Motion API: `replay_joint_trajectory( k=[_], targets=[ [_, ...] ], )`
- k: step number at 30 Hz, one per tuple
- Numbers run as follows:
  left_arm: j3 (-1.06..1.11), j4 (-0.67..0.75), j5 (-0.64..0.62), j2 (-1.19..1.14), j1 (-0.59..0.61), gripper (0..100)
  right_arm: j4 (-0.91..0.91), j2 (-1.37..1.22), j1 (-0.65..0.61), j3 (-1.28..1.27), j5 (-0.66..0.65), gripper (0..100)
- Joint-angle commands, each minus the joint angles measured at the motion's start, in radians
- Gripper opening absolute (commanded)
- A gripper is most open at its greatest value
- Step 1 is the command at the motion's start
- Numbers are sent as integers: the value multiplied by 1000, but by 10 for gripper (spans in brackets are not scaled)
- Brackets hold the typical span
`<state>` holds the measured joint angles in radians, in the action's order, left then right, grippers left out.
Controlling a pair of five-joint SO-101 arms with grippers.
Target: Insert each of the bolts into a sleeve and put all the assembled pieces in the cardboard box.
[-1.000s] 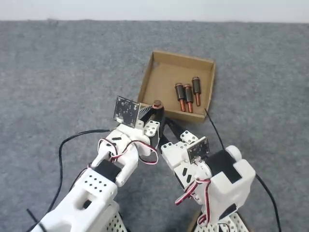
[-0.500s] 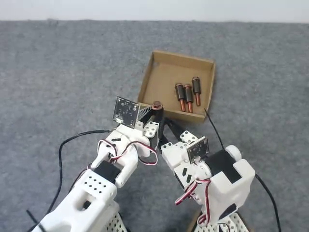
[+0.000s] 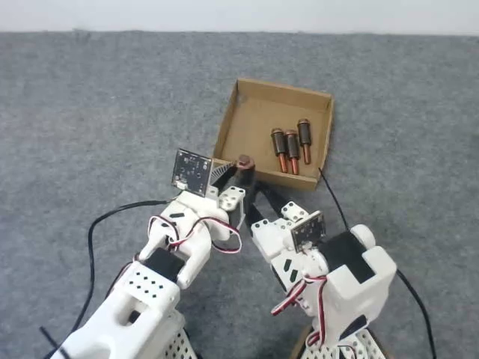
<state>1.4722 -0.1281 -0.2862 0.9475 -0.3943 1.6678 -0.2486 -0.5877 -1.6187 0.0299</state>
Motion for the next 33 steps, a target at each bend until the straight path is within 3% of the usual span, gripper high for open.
replay_joint_trajectory(
  k=[1,22,33],
  targets=[
    [2,-12,-3,5,-6,184,36,51,33,-26,-14,6],
    [-16,-14,-63,91,-9,185,36,44,33,-18,-14,6],
    [-15,-322,-114,470,0,184,35,44,44,-17,-14,6]
  ],
)
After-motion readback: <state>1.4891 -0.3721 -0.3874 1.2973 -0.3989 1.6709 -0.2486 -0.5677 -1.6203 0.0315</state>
